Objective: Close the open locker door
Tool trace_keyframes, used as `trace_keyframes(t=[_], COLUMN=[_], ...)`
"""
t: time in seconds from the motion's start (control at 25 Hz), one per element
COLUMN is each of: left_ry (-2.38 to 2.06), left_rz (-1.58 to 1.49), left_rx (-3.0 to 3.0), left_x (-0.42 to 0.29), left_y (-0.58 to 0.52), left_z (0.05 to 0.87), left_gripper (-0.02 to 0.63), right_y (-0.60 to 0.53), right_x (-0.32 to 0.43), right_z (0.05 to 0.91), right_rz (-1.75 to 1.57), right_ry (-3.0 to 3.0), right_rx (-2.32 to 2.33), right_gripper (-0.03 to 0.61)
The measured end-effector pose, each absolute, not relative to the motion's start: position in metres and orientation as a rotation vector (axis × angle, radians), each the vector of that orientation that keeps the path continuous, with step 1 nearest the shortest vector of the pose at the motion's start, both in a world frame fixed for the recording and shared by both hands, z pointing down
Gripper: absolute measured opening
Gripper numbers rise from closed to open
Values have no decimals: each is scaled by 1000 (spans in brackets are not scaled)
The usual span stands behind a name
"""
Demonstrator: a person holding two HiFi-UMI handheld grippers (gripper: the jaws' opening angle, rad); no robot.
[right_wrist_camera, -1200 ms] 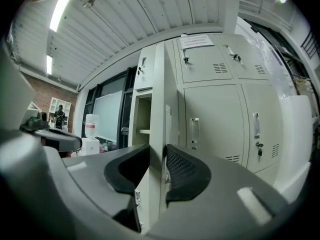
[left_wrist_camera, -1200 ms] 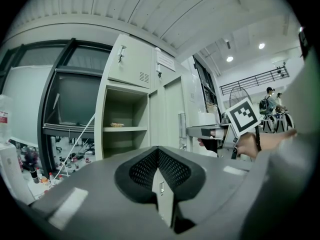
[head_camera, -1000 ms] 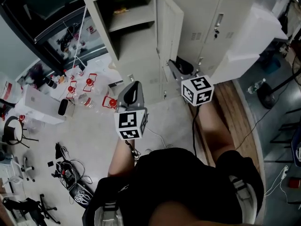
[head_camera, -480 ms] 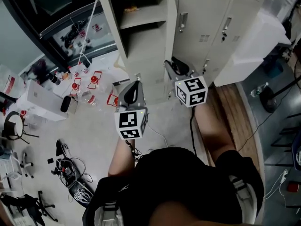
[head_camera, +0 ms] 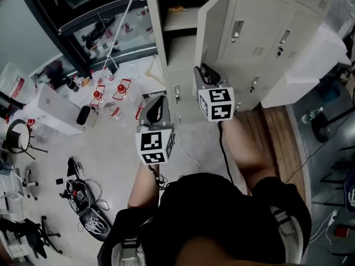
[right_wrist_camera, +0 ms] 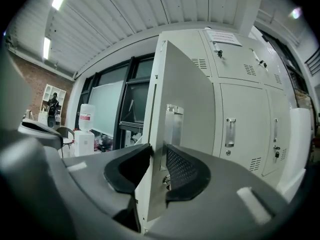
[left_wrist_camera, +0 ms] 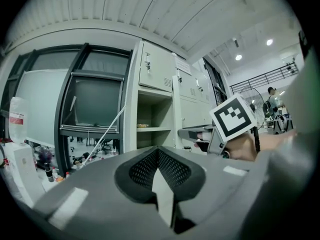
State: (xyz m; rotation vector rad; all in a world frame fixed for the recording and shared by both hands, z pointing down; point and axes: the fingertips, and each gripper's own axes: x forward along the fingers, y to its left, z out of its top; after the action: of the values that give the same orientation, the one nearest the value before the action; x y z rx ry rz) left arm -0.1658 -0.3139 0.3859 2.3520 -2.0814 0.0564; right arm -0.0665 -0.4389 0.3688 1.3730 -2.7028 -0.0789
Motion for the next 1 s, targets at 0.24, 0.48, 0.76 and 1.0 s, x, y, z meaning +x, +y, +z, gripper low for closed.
trace_keyframes(t=[0.24,0.48,0.76,1.0], left_ry=[-2124,-2161,-2202,-2245], left_rz=[66,55,67,66], left_rx=[2292,2258,2228,2185], left_x=[-208,-239,-267,-291], left_y=[-313,-315,-316,-319], left_z=[391,389,388,383], left_gripper=[0,0,0,0], right_y=[-453,-470,-495,-517], right_x=[-100,-130,-163,-189], right_z=[367,367,369,367], right_rz=[-65,-50,-59,-87], right_ry=[-2682,-2673,-2628,-2588], right_rx=[1410,1425,1465,1474], right_gripper=[107,101,98,97])
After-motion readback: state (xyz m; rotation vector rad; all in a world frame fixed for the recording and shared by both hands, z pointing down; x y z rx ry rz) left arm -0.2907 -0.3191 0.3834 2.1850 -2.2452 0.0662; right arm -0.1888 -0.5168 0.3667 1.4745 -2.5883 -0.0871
